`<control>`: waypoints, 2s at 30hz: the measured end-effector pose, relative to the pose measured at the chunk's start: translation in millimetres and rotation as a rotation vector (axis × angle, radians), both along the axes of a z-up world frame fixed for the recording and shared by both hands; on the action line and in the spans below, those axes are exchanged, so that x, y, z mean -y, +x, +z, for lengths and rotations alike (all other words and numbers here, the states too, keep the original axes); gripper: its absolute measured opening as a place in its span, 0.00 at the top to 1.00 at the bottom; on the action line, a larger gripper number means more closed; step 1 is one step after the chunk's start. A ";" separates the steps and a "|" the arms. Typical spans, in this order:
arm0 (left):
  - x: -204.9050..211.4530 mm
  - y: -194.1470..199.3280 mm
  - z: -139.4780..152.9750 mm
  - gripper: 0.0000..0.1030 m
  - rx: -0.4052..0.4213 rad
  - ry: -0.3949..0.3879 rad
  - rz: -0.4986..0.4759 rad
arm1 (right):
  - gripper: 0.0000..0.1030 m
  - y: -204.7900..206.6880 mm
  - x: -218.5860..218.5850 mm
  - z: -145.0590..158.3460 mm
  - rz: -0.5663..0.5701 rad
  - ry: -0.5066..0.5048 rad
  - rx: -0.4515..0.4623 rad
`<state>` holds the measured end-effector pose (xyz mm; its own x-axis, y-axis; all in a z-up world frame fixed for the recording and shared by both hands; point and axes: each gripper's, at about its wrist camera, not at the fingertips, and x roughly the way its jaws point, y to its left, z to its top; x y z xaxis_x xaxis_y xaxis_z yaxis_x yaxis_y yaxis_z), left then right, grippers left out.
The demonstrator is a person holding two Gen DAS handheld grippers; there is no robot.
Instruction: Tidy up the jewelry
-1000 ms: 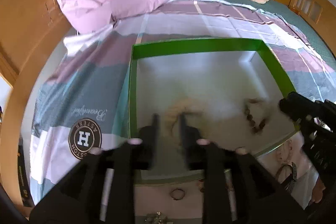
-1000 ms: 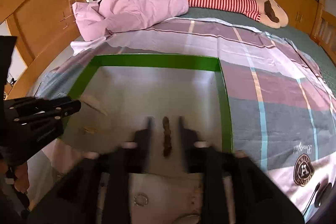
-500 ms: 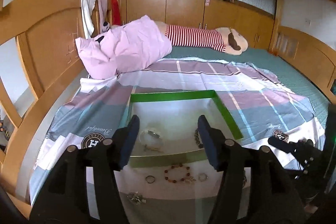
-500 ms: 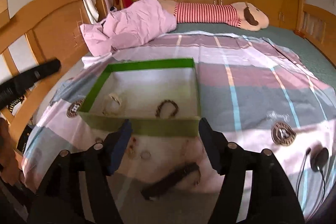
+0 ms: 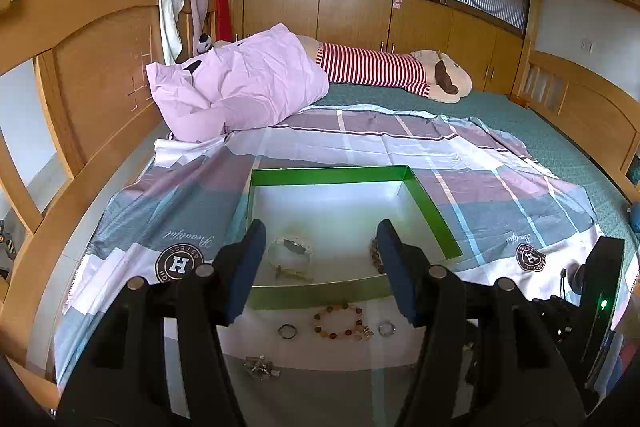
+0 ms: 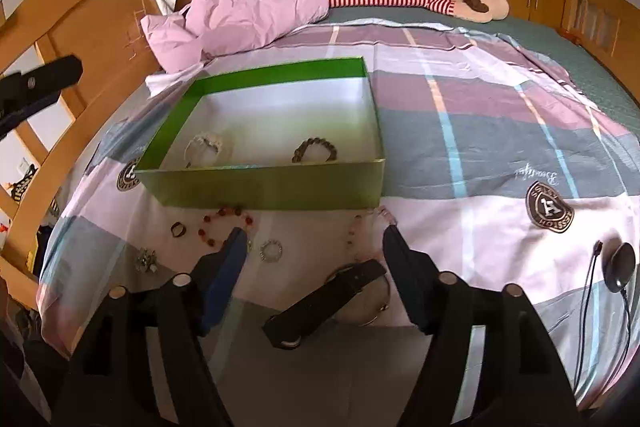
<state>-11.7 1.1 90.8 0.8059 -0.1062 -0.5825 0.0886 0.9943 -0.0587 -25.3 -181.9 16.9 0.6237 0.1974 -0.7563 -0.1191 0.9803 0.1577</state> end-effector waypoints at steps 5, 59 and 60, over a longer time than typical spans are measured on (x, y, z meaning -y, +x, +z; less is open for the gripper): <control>-0.4 3.8 -3.9 0.37 -0.015 0.022 0.006 | 0.29 3.0 -8.9 -19.2 0.022 -0.024 -0.063; -13.9 85.7 -144.8 0.28 -0.619 0.088 0.028 | 0.54 -13.0 23.3 -56.5 -0.069 -0.114 -0.207; -11.7 86.5 -146.4 0.28 -0.619 0.094 0.025 | 0.54 -13.4 23.2 -56.9 -0.066 -0.107 -0.206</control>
<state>74.7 12.8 -55.6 0.3177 -0.0171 -0.9480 0.0430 0.9991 -0.0036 -38.7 -205.1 -40.0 0.4626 0.0735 -0.8835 -0.0307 0.9973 0.0668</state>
